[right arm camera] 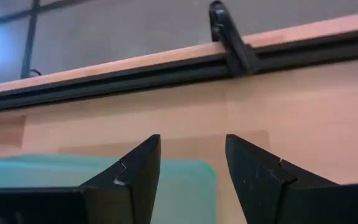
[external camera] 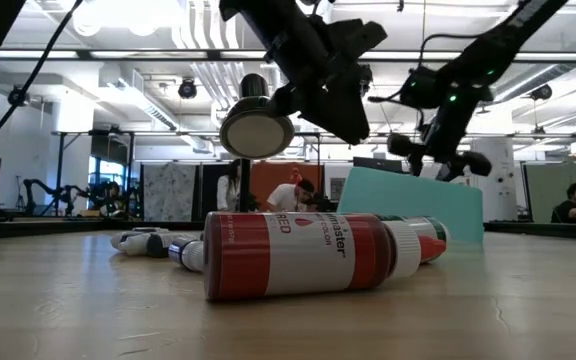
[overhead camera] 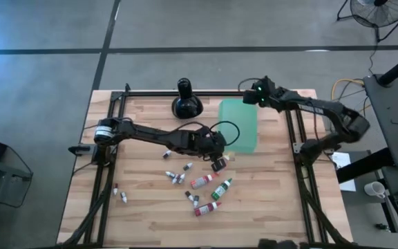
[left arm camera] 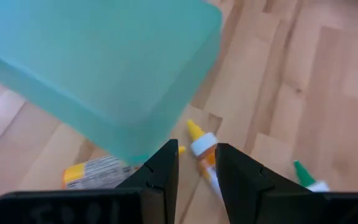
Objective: Pick & Place food coloring
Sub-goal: Prepare the green bin
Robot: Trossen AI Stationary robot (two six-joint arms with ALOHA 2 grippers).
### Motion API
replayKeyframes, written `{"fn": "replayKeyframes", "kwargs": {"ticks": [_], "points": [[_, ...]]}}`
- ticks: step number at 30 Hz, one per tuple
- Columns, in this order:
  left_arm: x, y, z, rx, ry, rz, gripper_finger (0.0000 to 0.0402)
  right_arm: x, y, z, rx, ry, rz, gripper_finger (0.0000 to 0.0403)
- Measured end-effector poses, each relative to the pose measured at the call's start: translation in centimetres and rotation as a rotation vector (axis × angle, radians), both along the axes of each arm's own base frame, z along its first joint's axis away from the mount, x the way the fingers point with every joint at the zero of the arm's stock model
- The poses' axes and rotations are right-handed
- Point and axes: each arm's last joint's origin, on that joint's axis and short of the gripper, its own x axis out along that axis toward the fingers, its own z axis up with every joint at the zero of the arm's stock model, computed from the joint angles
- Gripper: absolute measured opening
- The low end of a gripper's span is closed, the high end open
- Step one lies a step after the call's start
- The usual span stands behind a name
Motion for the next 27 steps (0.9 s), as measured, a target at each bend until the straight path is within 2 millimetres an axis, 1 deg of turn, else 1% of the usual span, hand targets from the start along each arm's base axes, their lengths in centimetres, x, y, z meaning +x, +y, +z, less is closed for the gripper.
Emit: {"fn": "replayKeyframes", "kwargs": {"ticks": [3, 6, 9, 12, 14, 17, 22, 27], "points": [[0.1, -0.1, -0.1, -0.027, -0.017, -0.017, 0.0080, 1.0, -1.8, -0.4, 0.052, -0.001, 0.057, 0.0173], [0.1, -0.2, -0.9, -0.077, -0.034, -0.027, 0.0080, 1.9, -3.3, -1.5, 0.155, 0.021, 0.100, 0.0173], [-0.1, -0.1, -2.1, -0.135, -0.040, -0.017, 0.0080, 2.8, -4.5, -2.3, 0.239, 0.059, 0.132, 0.0173], [-0.1, 0.0, -3.0, -0.198, -0.079, -0.001, 0.0080, 3.4, -5.2, -2.7, 0.295, 0.108, 0.176, 0.0173], [0.0, 0.0, -3.5, -0.238, -0.121, 0.018, 0.0080, 3.7, -5.5, -2.5, 0.323, 0.135, 0.195, 0.0173], [-0.1, 0.1, -4.1, -0.265, -0.158, 0.040, 0.0080, 4.2, -5.8, -1.8, 0.335, 0.143, 0.238, 0.0173], [-0.1, 0.8, -4.3, -0.284, -0.179, 0.071, 0.0080, 3.9, -5.9, -1.4, 0.356, 0.163, 0.259, 0.0173], [0.2, 1.2, -3.9, -0.303, -0.234, 0.089, 0.0080, 2.9, -5.9, -2.2, 0.409, 0.210, 0.254, 0.0173]]}}
